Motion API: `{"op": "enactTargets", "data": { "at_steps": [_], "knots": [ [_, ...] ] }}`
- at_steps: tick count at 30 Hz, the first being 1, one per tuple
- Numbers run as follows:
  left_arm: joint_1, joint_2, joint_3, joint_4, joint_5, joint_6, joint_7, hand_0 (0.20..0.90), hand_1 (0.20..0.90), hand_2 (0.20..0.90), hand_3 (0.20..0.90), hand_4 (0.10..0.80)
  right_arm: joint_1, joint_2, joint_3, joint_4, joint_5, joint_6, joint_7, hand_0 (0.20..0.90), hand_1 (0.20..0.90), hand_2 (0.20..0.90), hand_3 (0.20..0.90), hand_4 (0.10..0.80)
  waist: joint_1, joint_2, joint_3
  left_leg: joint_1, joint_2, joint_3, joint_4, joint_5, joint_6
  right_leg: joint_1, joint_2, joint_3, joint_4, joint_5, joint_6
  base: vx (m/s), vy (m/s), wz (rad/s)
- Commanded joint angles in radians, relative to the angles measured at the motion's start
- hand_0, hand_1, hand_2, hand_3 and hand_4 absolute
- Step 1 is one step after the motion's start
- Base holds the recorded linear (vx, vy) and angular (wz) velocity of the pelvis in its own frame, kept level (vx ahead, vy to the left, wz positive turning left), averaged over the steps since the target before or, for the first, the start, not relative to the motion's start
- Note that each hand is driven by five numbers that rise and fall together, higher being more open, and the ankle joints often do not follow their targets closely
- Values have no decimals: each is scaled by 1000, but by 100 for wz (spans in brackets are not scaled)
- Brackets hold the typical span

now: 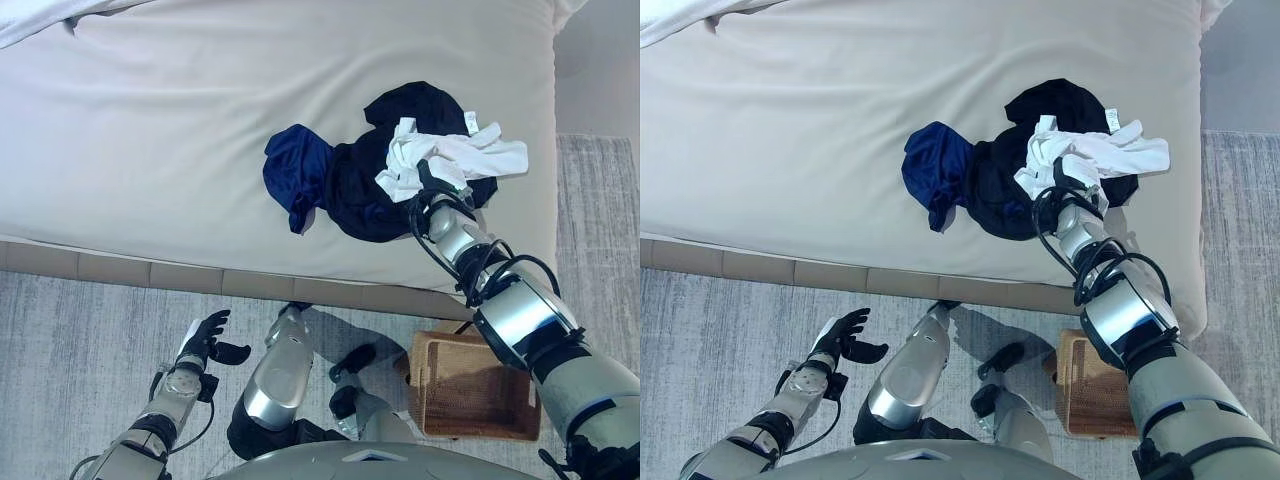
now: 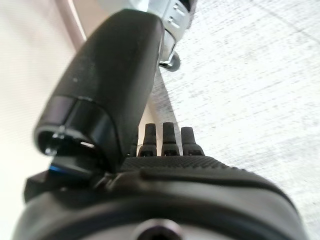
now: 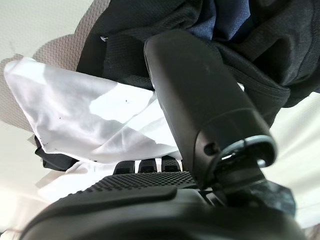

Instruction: Pick up the clothes from the bed and place them into the basket

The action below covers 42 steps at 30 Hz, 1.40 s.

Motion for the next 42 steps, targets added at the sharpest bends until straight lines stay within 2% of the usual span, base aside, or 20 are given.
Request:
{"op": "enactTargets", "data": {
  "at_steps": [1,4,5,7,8,10,12,14,19,21,25,28,33,37,42],
  "knots": [
    [17,-14,-70,-17,-31,-54,2,900,900,900,900,800,-111,2,41,-41,-18,-17,-35,300,300,300,200,100,-2,22,-3,11,0,71,-34,-29,81,-1,-52,43,148,-42,24,-7,36,-1],
    [13,-20,-80,-33,-41,-51,1,900,900,900,900,800,-126,3,39,-62,7,-62,-113,300,300,300,200,100,-4,25,-3,14,2,70,-39,-27,78,0,-49,43,143,-42,25,0,0,0],
    [13,-22,-88,-39,-48,-52,3,900,900,900,900,800,-147,-3,30,-89,41,-97,-192,300,300,300,200,100,-7,29,-3,15,4,69,-42,-25,75,0,-47,47,142,-42,25,0,0,0],
    [17,-24,-91,-49,-49,-49,8,900,900,900,900,800,-161,-13,17,-137,75,-134,-265,300,300,300,200,100,-12,30,-1,16,6,70,-46,-24,74,-2,-44,51,140,-42,26,-22,11,-2],
    [26,-28,-97,-50,-59,-54,19,900,900,900,900,800,-177,-28,-17,-232,127,-165,-348,300,300,300,200,100,-23,30,-1,21,11,76,-52,-23,71,-5,-39,59,140,-43,26,-46,25,-4],
    [39,-35,-88,-55,-63,-50,31,900,900,900,900,800,-173,-45,-57,-372,161,-162,-420,300,300,300,200,100,-37,27,-3,29,17,84,-58,-26,70,-5,-35,68,139,-46,26,-23,17,-1],
    [64,-41,-76,-49,-57,-52,52,900,900,900,900,800,-149,-68,-114,-508,156,-211,-501,300,300,300,200,100,-57,17,-12,47,24,94,-64,-34,71,-1,-32,83,138,-49,25,8,7,-5],
    [90,-35,-63,-36,-48,-56,59,900,900,900,900,800,-119,-98,-164,-637,142,-227,-513,300,300,300,200,100,-73,5,-28,71,29,104,-72,-41,74,8,-27,96,137,-51,25,53,-12,-4],
    [139,-12,-16,-18,1,-18,53,900,900,900,900,800,-43,-201,-253,-909,122,-182,-487,300,300,300,200,100,-126,-20,-97,140,38,135,-94,-58,86,35,-21,131,137,-55,30,102,-19,-15],
    [155,-10,0,-7,28,2,57,900,900,900,900,800,-2,-251,-299,-1024,118,-183,-495,300,300,300,200,100,-165,-28,-141,175,41,156,-107,-62,93,49,-16,159,133,-55,35,115,-20,-25],
    [161,-21,12,-5,50,36,58,900,900,900,900,800,41,-313,-359,-1153,84,-178,-552,300,300,300,200,100,-222,-32,-207,230,47,200,-120,-81,99,72,-13,198,122,-57,39,98,-23,-41],
    [151,-27,6,-2,80,65,53,900,900,900,900,800,43,-364,-390,-1201,66,-156,-594,300,300,300,200,100,-265,-28,-251,269,51,239,-123,-99,102,88,-8,230,115,-58,39,58,-45,-36],
    [132,-24,-4,0,112,105,33,900,900,900,900,800,43,-452,-403,-1211,82,-123,-586,300,300,300,200,100,-327,-21,-296,313,58,288,-120,-123,105,101,1,276,115,-66,33,8,-52,-38],
    [112,-32,-8,1,119,113,-3,900,900,900,900,800,92,-527,-436,-1195,77,-114,-536,300,300,300,200,100,-392,-3,-324,351,61,340,-116,-142,103,119,15,324,113,-78,21,-29,-63,-49],
    [104,-52,-21,-13,95,119,-17,900,900,900,900,800,143,-573,-477,-1148,84,-123,-454,300,300,300,200,100,-439,8,-338,370,66,381,-103,-146,93,133,31,373,92,-69,5,-50,-82,-39]
  ]
}}
